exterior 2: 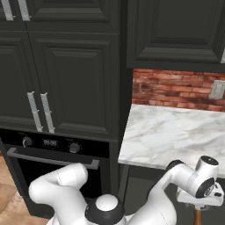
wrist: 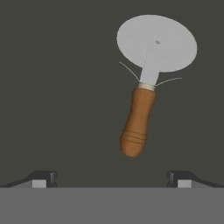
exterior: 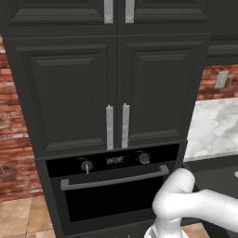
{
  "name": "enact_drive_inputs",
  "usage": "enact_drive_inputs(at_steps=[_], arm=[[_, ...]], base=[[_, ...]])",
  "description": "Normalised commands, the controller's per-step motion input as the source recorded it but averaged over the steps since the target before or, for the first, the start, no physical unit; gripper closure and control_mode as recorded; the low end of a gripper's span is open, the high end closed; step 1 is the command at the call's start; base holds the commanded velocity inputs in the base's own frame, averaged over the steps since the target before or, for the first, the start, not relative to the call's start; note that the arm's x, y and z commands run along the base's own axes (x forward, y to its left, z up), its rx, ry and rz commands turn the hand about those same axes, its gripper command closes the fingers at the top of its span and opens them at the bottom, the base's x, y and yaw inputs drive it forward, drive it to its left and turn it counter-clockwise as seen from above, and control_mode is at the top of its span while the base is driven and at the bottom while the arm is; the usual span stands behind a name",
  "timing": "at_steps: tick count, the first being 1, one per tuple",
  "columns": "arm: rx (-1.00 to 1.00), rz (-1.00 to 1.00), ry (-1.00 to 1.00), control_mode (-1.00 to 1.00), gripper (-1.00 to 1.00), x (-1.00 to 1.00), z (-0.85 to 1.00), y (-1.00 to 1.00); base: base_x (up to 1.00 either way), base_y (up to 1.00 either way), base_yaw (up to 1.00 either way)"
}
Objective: Take the pizza cutter from the drawer on the right and place it on the dining counter for cutting.
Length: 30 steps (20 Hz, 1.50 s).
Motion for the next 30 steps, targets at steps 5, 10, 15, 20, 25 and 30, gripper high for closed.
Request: enact_drive_inputs(at_steps=[5, 10, 15, 20, 25, 30], arm=[[0.02, 0.00, 0.02, -1.00, -1.00, 0.12, -0.18, -0.22], [0.00, 0.00, 0.00, -1.00, -1.00, 0.00, -0.41, -0.01], [0.00, 0.00, 0.00, -1.00, -1.00, 0.00, -0.43, 0.00], [0.00, -0.02, -0.03, -1.00, -1.00, 0.00, -0.35, 0.00], [0.00, -0.02, 0.00, -1.00, -1.00, 0.04, -0.13, 0.00], [0.00, -0.02, 0.00, -1.00, -1.00, 0.08, -0.08, 0.00]], base=[[0.00, 0.00, 0.00], [0.00, 0.00, 0.00], [0.00, 0.00, 0.00], [0.00, 0.00, 0.00], [0.00, 0.00, 0.00], [0.00, 0.00, 0.00]])
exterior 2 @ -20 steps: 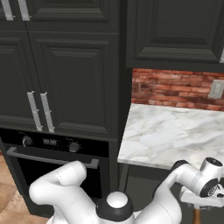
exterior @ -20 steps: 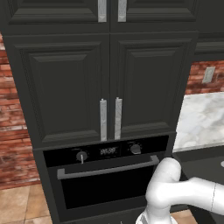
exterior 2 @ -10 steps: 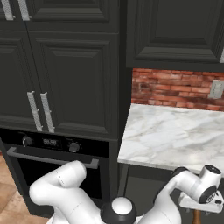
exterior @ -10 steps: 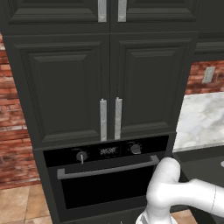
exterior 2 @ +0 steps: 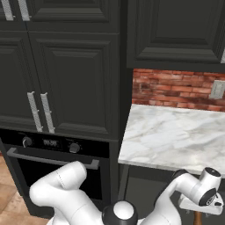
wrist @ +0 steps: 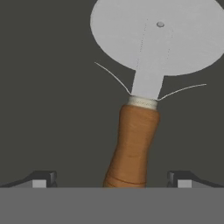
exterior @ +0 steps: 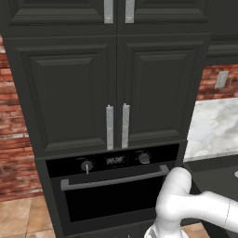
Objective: Take the pizza cutter from the drawer on the right and place it on the dining counter for cutting.
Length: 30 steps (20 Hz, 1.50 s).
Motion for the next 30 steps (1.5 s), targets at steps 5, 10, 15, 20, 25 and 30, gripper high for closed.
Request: enact_drive_inputs(at_steps=[5, 10, 15, 20, 25, 30], arm=[[0.00, -0.01, 0.00, -1.00, -1.00, 0.03, -0.21, 0.00], [0.00, -0.01, -0.03, -1.00, -1.00, 0.00, -0.18, -0.07], [0.00, 0.00, 0.00, -1.00, -1.00, 0.00, -0.06, -0.20], [0.00, 0.00, 0.00, -1.00, -1.00, 0.00, -0.04, -0.21], [0.00, 0.00, 0.00, -1.00, -1.00, 0.03, -0.03, -0.17], [0.00, 0.00, 0.00, -1.00, -1.00, 0.10, 0.00, -0.13]], base=[[0.00, 0.00, 0.00], [0.00, 0.00, 0.00], [0.00, 0.00, 0.00], [0.00, 0.00, 0.00], [0.00, 0.00, 0.00], [0.00, 0.00, 0.00]])
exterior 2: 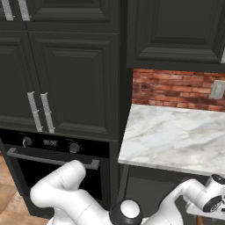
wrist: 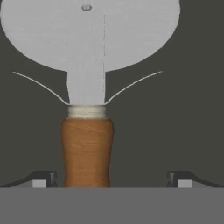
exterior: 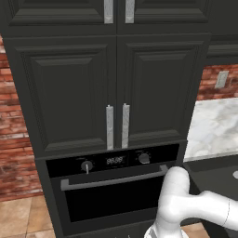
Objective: Take the pizza cutter from the drawer on the right and place it on the dining counter for cutting.
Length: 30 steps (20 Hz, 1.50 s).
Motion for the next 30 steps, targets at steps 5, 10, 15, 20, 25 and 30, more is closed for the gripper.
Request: enact_drive_inputs(at_steps=[5, 10, 15, 20, 25, 30], arm=[[0.00, 0.00, 0.00, -1.00, -1.00, 0.04, 0.00, -0.02], [0.00, 0.00, 0.00, -1.00, -1.00, 0.00, -0.02, 0.00], [0.00, 0.00, 0.00, -1.00, -1.00, 0.00, -0.07, 0.03], [0.00, 0.00, 0.00, -1.00, -1.00, 0.00, -0.05, 0.03], [0.00, 0.00, 0.00, -1.00, -1.00, 0.01, -0.06, 0.08], [0.00, 0.00, -0.01, -1.00, -1.00, 0.03, -0.12, 0.03]], base=[[0.00, 0.00, 0.00], [0.00, 0.00, 0.00], [0.00, 0.00, 0.00], [0.00, 0.00, 0.00], [0.00, 0.00, 0.00], [0.00, 0.00, 0.00]])
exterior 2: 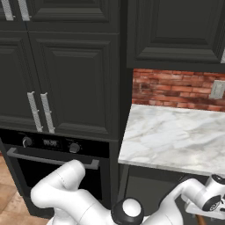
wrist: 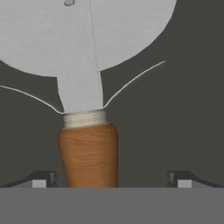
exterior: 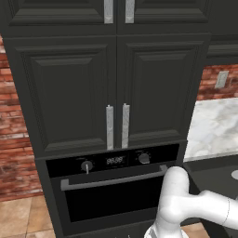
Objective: Take the pizza cutter from the drawer on the right and place it on the dining counter for cutting.
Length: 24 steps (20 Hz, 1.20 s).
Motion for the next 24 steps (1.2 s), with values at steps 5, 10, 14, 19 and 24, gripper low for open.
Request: enact_drive_inputs(at_steps=[5, 10, 14, 19, 24], arm=[[0.00, 0.00, -0.01, -1.00, -1.00, 0.07, -0.08, 0.00], [0.00, 0.00, 0.00, -1.00, -1.00, 0.01, -0.02, 0.00], [0.00, 0.00, 0.00, -1.00, -1.00, 0.00, 0.00, 0.00], [0.00, 0.00, 0.00, -1.00, -1.00, 0.00, 0.00, 0.00], [0.00, 0.00, 0.00, -1.00, 1.00, 0.00, 0.00, 0.00]], base=[[0.00, 0.00, 0.00], [0.00, 0.00, 0.00], [0.00, 0.00, 0.00], [0.00, 0.00, 0.00], [0.00, 0.00, 0.00]])
